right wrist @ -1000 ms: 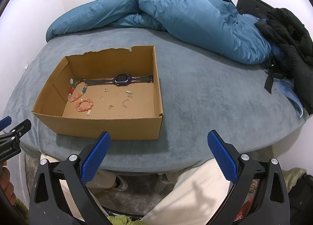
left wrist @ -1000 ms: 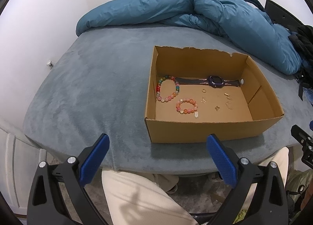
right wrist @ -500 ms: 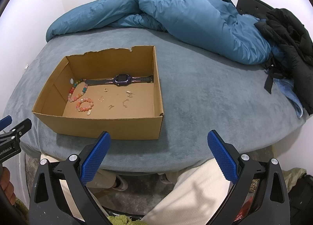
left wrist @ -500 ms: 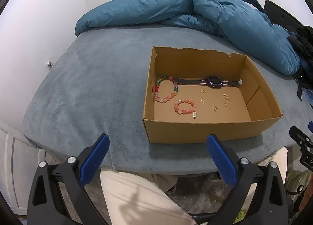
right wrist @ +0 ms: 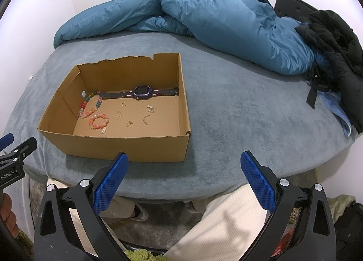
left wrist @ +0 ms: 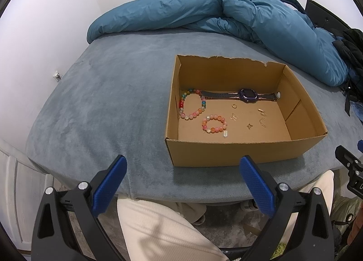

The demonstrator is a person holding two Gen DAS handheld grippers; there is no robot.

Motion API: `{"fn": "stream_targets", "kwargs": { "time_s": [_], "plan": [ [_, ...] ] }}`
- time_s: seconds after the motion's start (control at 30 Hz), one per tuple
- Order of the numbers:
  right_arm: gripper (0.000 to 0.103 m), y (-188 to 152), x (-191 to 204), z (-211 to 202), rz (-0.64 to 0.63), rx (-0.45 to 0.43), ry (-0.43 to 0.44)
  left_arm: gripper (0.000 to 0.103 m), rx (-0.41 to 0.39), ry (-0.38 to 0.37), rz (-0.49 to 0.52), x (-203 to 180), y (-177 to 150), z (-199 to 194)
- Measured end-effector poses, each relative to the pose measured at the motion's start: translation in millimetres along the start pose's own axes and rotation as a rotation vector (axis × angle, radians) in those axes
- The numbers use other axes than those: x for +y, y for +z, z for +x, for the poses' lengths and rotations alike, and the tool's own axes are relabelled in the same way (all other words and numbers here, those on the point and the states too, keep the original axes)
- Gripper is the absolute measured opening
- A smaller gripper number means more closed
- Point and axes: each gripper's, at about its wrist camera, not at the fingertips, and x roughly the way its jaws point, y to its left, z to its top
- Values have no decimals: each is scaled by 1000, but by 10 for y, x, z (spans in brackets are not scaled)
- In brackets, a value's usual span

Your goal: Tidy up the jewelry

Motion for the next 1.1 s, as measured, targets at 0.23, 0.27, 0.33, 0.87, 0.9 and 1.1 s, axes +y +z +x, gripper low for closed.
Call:
{"fn": "stream_targets", "kwargs": {
  "time_s": [0.23,0.27,0.33,0.87,0.9,1.1],
  "plan": [
    [95,-4,7,-1,1,-1,-1,97,-5,3,3,7,20,-10],
    [95,-4,7,0,1,-1,-1,97,-6,3,4,7,15,-9],
    [95,-4,13,2,0,-1,0,97,-6,3,4,8,17,-8],
    [95,-2,32,3,-2,-5,0,97,-9,1,4,12,19,-16],
    [95,2,28,0,-3,-5,0,97,-9,2,4,10,22,-15],
    [95,4,32,-6,-3,-6,0,97,-9,2,4,12,31,-17]
  ]
}}
